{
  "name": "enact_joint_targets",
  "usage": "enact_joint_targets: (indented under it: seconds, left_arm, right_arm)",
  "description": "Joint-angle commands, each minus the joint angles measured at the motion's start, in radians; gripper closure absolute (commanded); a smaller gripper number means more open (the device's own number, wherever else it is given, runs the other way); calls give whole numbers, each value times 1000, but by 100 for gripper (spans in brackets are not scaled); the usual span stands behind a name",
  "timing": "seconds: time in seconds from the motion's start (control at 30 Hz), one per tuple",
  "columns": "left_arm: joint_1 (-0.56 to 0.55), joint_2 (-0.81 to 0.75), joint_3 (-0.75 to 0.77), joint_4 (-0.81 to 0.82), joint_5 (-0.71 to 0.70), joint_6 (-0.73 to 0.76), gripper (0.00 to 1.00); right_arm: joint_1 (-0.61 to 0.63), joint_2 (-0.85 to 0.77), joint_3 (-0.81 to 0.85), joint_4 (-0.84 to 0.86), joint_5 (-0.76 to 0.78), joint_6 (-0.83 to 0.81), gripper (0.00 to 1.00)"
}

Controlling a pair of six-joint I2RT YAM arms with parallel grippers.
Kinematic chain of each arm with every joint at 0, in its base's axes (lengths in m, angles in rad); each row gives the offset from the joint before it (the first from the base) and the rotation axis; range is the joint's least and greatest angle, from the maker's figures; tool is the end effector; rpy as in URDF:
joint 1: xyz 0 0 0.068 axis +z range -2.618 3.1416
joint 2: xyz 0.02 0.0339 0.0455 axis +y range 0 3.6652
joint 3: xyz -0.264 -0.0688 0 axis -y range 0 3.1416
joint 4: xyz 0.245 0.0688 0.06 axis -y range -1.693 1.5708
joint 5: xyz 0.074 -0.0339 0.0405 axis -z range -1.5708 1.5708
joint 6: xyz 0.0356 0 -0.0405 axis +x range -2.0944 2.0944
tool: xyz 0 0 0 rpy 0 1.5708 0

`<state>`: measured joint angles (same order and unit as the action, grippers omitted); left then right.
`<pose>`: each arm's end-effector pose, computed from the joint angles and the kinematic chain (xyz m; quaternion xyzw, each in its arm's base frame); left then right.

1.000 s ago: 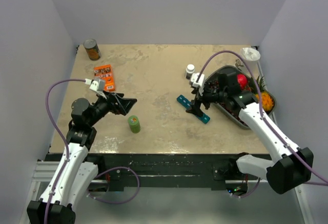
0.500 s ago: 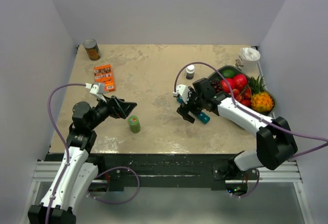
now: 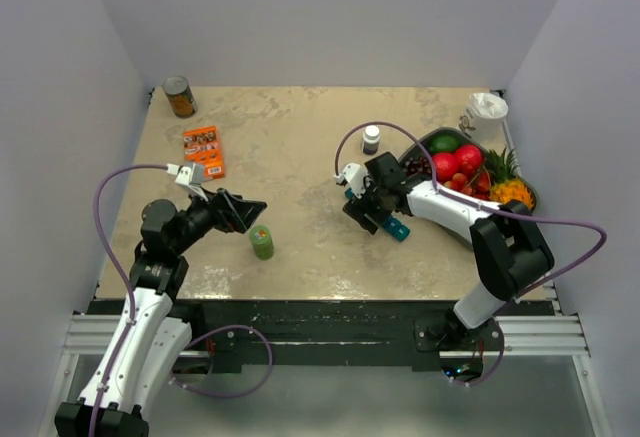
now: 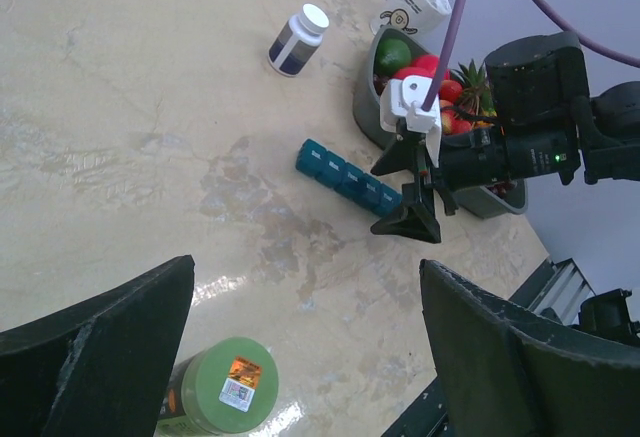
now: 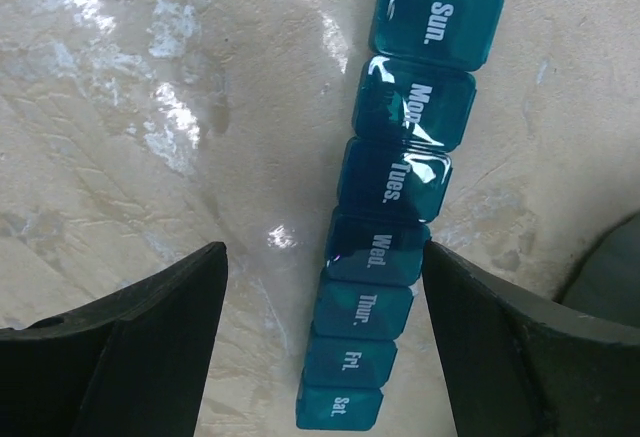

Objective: Sort the pills into containers

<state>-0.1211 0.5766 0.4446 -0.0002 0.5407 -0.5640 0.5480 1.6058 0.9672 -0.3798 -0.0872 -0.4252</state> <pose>0.1497 -0.0367 0.2709 0.0124 0.7459 -0.4025 0.5306 0.2708 0.1689 0.1863 -0.4600 0.8441 0.0586 0.2694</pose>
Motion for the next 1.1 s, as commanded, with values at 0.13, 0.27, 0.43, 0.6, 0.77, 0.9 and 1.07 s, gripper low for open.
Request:
enact_joint_targets:
  seconds: [0.13,0.27,0.43,0.6,0.77,0.9,1.07]
  left_arm:
    - [-5,-12,-9,2,-7,23,2]
    - [-5,-12,-14,2,5,30,2]
    - [-5,-9,-15,3,24,35,2]
    - [-5,-11,-14,2,33,38,2]
    - [-5,-17,-17,2,36,41,2]
    - [-5,-14,-17,2,41,42,2]
    - [-5,-11,-20,6,47,42,2]
  right_arm:
    - [-37,43,73,7,11,37,22]
    - [-59,71,88,-1,-15,42,25]
    - [-66,97,120,-8,-55,40,26]
    - [-66,166,192,-37,-85,42,28]
    - [-65,209,235,-54,-89,46,31]
    - [-66,221,235,-54,-79,48,34]
    - [-65,212,226,-51,-69,49,36]
